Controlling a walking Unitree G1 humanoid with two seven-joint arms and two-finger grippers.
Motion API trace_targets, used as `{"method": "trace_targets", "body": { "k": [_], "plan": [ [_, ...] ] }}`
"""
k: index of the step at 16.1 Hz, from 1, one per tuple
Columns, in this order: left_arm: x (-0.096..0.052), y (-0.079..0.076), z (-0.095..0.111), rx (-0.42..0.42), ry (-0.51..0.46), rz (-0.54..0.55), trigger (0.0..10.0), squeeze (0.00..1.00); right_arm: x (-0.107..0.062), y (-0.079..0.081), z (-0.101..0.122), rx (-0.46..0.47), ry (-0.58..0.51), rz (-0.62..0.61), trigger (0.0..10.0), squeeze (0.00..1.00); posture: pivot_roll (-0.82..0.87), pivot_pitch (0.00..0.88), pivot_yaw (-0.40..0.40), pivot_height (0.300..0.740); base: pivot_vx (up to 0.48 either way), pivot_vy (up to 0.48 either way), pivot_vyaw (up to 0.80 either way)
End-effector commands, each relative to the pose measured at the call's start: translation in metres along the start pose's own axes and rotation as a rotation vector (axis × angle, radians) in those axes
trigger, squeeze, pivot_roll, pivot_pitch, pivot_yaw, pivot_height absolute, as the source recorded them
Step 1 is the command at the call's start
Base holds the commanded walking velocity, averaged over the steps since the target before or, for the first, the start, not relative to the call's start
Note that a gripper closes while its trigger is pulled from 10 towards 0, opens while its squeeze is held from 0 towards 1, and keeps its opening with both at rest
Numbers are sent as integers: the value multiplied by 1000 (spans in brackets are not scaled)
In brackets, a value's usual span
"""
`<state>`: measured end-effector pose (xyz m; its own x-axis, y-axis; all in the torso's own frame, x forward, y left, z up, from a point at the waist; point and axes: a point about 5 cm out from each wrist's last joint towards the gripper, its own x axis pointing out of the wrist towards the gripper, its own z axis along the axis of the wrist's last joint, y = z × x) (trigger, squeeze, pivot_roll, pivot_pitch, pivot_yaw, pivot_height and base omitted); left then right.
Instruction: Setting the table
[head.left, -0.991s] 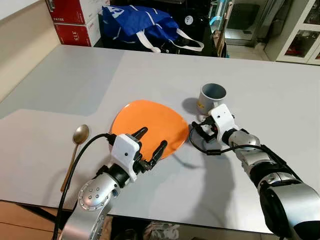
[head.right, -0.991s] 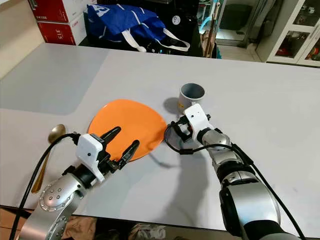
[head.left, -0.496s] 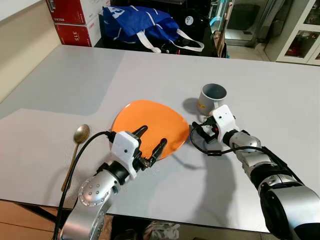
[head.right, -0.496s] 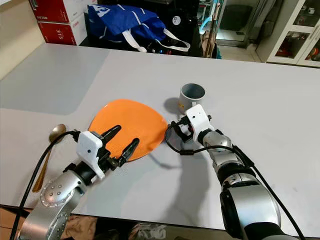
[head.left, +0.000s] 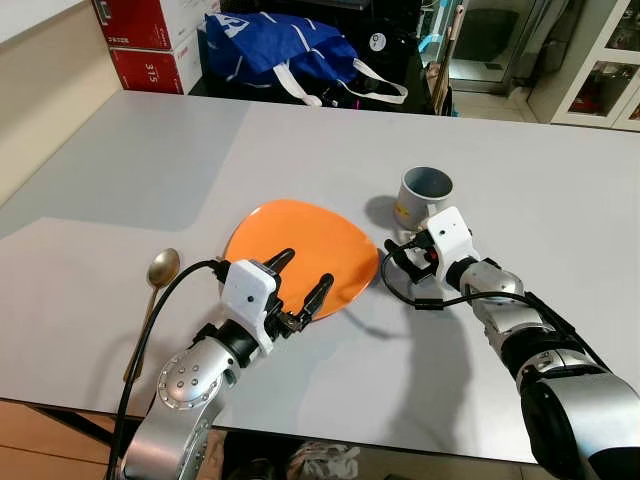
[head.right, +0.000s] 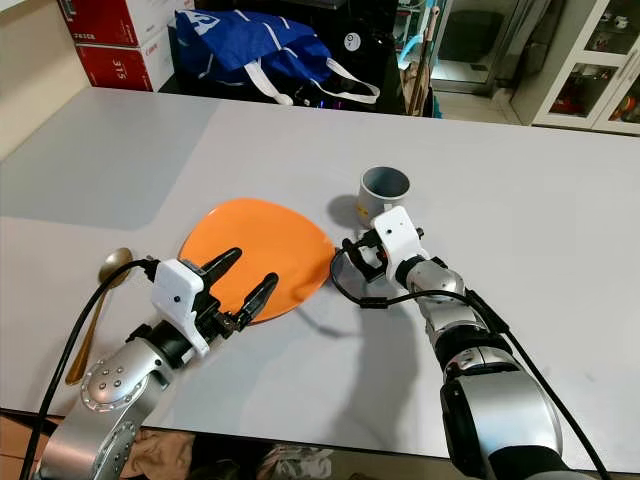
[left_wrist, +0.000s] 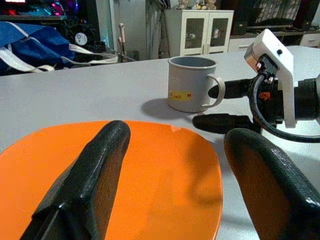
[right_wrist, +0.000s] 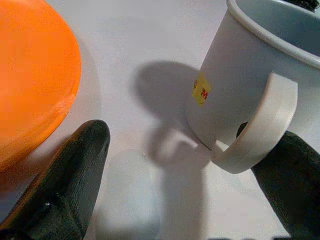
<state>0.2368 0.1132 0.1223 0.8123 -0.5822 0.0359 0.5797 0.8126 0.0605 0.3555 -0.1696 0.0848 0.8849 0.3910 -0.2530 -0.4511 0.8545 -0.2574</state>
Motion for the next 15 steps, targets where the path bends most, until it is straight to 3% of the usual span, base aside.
{"method": "trace_targets", "body": {
  "k": [1, 9, 15],
  "plan": [
    [1, 1, -3, -11, 19, -9, 10000, 0, -2, -1, -1, 15, -16, -7, 10000, 1000, -37, 0, -9, 740, 0, 0, 0],
    [5, 3, -2, -9, 16, -14, 10000, 0, -3, 0, -1, 15, -35, -3, 10000, 1000, -47, 0, -8, 740, 0, 0, 0],
    [9, 6, -1, -6, 12, -8, 10000, 0, -7, 0, 6, 21, -131, 0, 10000, 1000, -67, 0, -8, 740, 0, 0, 0]
  ]
}}
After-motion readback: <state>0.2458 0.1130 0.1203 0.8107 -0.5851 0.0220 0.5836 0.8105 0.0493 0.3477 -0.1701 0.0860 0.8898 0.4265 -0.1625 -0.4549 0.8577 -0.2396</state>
